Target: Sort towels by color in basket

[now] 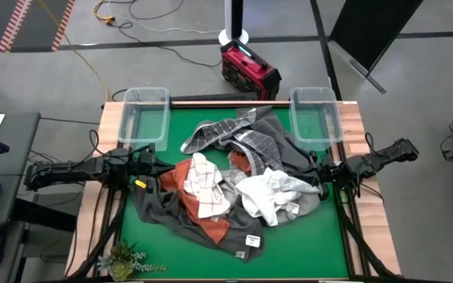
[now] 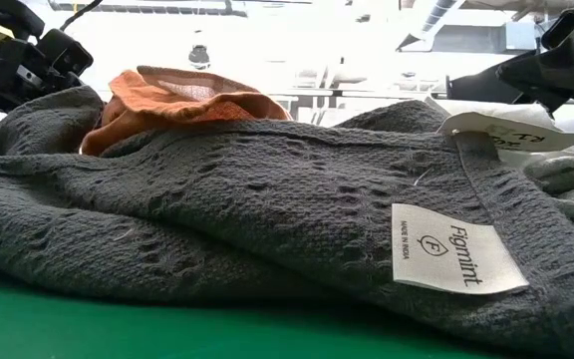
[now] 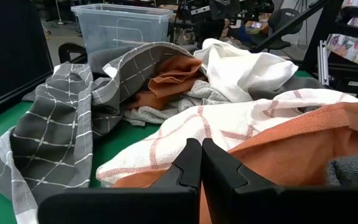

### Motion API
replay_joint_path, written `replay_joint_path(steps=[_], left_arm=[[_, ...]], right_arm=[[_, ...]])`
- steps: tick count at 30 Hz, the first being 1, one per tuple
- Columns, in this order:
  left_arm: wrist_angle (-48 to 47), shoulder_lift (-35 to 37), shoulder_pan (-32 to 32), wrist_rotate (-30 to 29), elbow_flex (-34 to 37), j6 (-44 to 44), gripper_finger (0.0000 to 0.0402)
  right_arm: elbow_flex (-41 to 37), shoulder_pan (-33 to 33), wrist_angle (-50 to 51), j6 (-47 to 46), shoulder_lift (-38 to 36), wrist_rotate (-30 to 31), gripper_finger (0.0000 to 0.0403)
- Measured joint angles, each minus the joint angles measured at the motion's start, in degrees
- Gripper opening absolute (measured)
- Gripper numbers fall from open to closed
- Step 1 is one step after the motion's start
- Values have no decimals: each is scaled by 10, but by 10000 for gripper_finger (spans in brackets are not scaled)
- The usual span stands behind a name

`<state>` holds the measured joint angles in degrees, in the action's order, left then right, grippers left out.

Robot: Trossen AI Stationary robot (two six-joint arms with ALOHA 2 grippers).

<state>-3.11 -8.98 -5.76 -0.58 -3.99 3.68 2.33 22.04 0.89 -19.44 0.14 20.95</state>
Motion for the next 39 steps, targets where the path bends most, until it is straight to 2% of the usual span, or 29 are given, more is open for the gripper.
replay_joint_path(steps=[31, 39], left_arm=[[1, 0, 0, 0, 0, 0, 4], [10, 0, 0, -4, 1, -153, 4]], right_arm=[[0, 0, 0, -2, 0, 0, 32], [0, 0, 0, 0, 0, 0, 32]])
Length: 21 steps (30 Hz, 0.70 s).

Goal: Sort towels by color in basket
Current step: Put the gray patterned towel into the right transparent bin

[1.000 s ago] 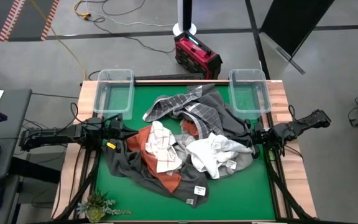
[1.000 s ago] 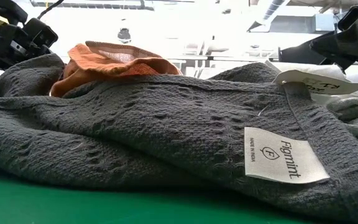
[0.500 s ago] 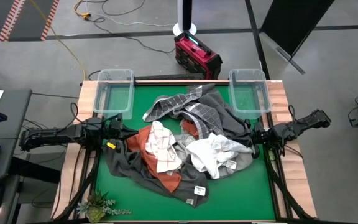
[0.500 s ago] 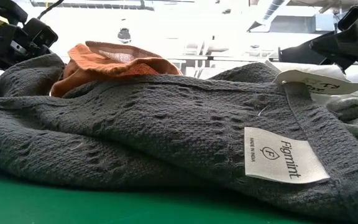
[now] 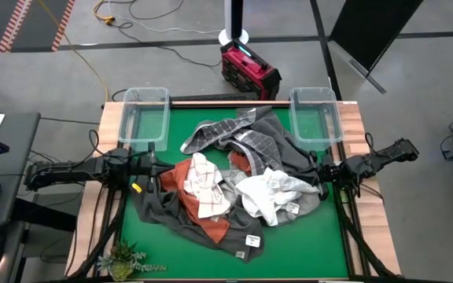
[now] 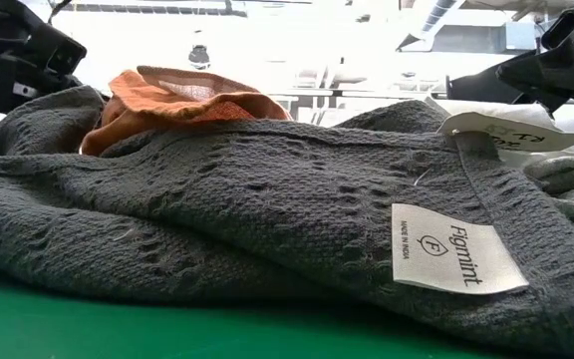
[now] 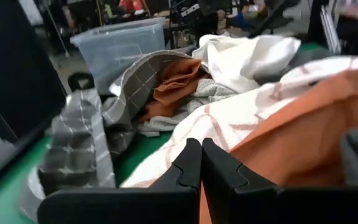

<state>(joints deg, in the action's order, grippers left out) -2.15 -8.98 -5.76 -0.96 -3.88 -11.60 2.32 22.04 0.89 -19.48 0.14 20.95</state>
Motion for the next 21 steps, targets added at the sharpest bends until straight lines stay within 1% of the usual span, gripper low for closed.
replay_joint_path(steps=[2, 4, 7, 13, 15, 17, 21], left_arm=[[1, 0, 0, 0, 0, -10, 4], [14, 0, 0, -2, 1, 10, 4], [64, 0, 0, -2, 2, 106, 4], [215, 1, 0, -1, 2, 303, 4], [271, 1, 0, 0, 1, 365, 4], [322, 1, 0, 0, 1, 406, 4], [397, 1, 0, -10, 0, 426, 4]], right_arm=[[0, 0, 0, 1, 0, 0, 32], [0, 0, 0, 1, 0, 0, 32], [0, -1, 0, 1, 0, 3, 32], [-1, -20, -13, 1, 0, 15, 32], [-2, -30, -51, 1, 0, 16, 32], [-1, -38, -103, 0, 0, 16, 32], [-1, -42, -212, -39, 0, 17, 32]])
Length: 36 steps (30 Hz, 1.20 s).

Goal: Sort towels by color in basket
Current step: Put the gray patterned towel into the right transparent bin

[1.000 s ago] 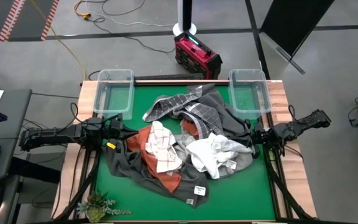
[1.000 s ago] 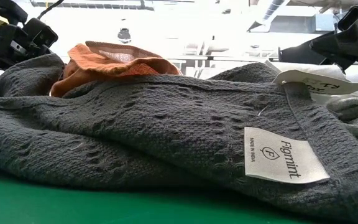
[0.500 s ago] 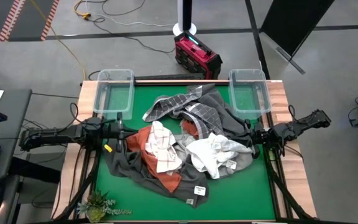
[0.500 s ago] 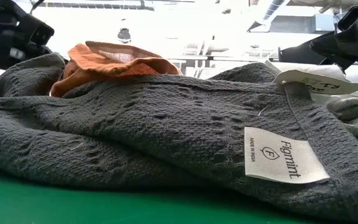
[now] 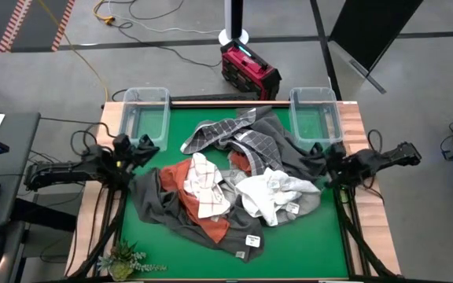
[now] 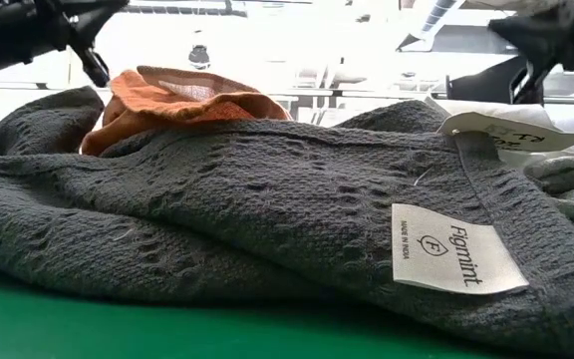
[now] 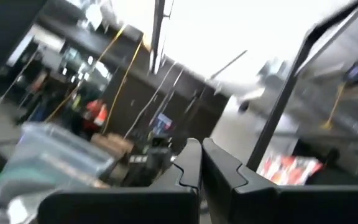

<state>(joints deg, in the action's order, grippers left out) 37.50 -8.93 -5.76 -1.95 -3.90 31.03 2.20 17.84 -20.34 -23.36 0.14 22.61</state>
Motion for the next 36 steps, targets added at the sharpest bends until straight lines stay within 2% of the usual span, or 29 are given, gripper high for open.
replay_joint_path(steps=[4, 9, 14, 17, 20, 24, 28, 33, 36], left_arm=[[41, 0, 0, -41, 0, 34, 4], [39, 0, 0, -84, 0, 145, 4], [39, 0, 0, -89, 0, 183, 4], [39, 0, 0, -122, 0, 197, 4], [39, 0, 0, -175, 0, 233, 4], [18, -1, 0, -165, -1, 237, 4], [-59, -16, 0, -156, -12, 267, 4], [-233, -73, 0, -105, -118, 198, 4], [-328, -121, 0, -103, -197, 128, 4]], right_arm=[[0, -1, -90, -38, 0, 5, 32], [1, -13, -165, -70, 0, 34, 32], [26, -23, -156, -71, 26, 33, 32], [69, -23, -118, -65, 80, 42, 30], [128, -23, -84, -32, 160, 84, 26], [230, -26, 17, -8, 275, 138, 24], [332, -51, 160, -56, 371, 145, 26], [452, -90, 320, -66, 472, 109, 27], [516, -126, 399, -47, 538, 61, 30]])
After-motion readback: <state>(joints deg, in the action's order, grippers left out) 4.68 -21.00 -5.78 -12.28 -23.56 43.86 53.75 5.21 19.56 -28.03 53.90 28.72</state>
